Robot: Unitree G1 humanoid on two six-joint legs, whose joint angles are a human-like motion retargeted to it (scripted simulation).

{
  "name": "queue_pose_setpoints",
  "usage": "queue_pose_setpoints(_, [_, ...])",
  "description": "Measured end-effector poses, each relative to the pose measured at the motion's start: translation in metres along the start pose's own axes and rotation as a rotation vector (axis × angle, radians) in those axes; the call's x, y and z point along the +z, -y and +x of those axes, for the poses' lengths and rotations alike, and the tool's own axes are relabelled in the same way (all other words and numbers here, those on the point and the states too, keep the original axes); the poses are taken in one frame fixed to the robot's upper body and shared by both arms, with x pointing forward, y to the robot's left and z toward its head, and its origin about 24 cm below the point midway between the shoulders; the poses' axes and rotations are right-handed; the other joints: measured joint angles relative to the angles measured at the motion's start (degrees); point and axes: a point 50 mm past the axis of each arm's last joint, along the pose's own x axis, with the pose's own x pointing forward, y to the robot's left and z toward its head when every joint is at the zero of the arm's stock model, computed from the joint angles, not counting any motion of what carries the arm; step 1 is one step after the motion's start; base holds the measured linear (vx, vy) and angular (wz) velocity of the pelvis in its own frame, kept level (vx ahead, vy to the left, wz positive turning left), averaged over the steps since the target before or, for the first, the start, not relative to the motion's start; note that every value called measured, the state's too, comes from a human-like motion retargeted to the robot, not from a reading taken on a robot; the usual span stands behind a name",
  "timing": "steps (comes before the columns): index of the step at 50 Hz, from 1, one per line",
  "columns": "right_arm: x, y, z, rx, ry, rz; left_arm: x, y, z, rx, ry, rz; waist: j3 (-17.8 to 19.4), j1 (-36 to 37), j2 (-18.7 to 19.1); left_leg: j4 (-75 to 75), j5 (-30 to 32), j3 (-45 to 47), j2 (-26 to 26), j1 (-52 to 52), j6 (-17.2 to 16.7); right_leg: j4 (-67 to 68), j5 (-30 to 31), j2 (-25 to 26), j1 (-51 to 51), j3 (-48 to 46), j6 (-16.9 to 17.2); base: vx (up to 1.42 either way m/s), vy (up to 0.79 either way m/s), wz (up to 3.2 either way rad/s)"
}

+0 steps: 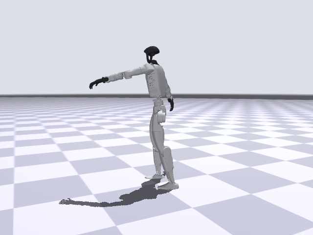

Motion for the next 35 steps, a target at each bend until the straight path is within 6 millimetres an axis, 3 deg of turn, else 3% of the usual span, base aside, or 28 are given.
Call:
queue_pose_setpoints(5, [0.051, -0.001, -0.008, -0.097, 0.145, 0.072, -0.009, 0.097, -0.020, -0.192, 0.063, 0.030, -0.69, 2.32, -4.85, 0.15, -0.18, 1.12, 1.48, 0.24, -0.56, -0.77, 1.14, 1.92, 0.03, 0.73, 0.00, -0.03, -0.06, -0.20])
queue_pose_setpoints(9, [0.097, -0.008, -0.022, -0.132, 0.289, 0.092, -0.037, 0.176, -0.059, -0.353, 0.006, -0.046, -1.07, 5.29, -9.30, 0.02, -0.31, 1.01, 1.78, 0.24, -0.50, -1.24, 1.63, 2.30, 0.22, 0.51, 0.00, 0.00, 0.00, 0.00])
queue_pose_setpoints(14, [0.166, -0.015, -0.053, -0.131, 0.492, 0.128, -0.102, 0.270, -0.146, -0.539, -0.349, -0.219, -1.52, 10.15, -14.90, -0.32, -0.46, -0.21, 1.16, -0.10, 0.13, -1.43, 1.57, 1.43, 0.43, -0.56, 0.00, -0.01, 0.06, 0.18])
queue_pose_setpoints(17, [0.211, -0.015, -0.083, -0.116, 0.618, 0.173, -0.145, 0.305, -0.215, -0.581, -0.701, -0.368, -1.74, 13.75, -18.18, -0.51, -0.49, -1.44, 0.45, -0.59, 0.59, -1.28, 1.22, 0.40, 0.45, -1.65, 0.00, 0.00, 0.10, 0.38])
queue_pose_setpoints(21, [0.269, -0.008, -0.135, -0.083, 0.788, 0.260, -0.195, 0.312, -0.295, -0.482, -1.172, -0.572, -1.65, 19.77, -22.39, -0.64, -0.41, -3.59, -0.53, -1.47, 1.00, -0.78, 0.48, -1.11, 0.49, -3.68, 0.00, 0.01, 0.09, 0.51])
queue_pose_setpoints(25, [0.316, 0.003, -0.196, -0.035, 0.966, 0.350, -0.237, 0.287, -0.336, -0.259, -1.432, -0.688, -0.46, 27.11, -26.43, -0.55, -0.18, -6.29, -1.22, -2.63, 1.19, -0.02, -0.45, -2.36, 0.61, -6.36, 0.00, 0.02, 0.06, 0.64])
queue_pose_setpoints(29, [0.344, 0.008, -0.249, 0.017, 1.152, 0.338, -0.266, 0.250, -0.328, -0.033, -1.438, -0.734, 2.16, 36.02, -30.26, -0.29, 0.10, -9.25, -1.47, -3.82, 1.17, 0.82, -1.44, -3.07, 0.95, -9.43, -0.03, 0.03, 0.02, 0.70])
queue_pose_setpoints(32, [0.356, 0.003, -0.279, 0.021, 1.280, 0.195, -0.273, 0.227, -0.303, 0.092, -1.356, -0.780, 4.90, 43.45, -32.50, -0.05, 0.26, -11.41, -1.45, -4.59, 0.90, 1.36, -2.13, -3.28, 1.38, -11.71, 0.00, 0.02, -0.01, 0.68])
queue_pose_setpoints(35, [0.361, -0.009, -0.299, -0.024, 1.375, -0.051, -0.266, 0.217, -0.270, 0.160, -1.263, -0.876, 8.23, 51.37, -33.63, 0.24, 0.30, -13.39, -1.64, -5.17, 0.77, 1.74, -2.65, -3.65, 1.99, -13.76, 0.00, 0.03, 0.01, 0.63])
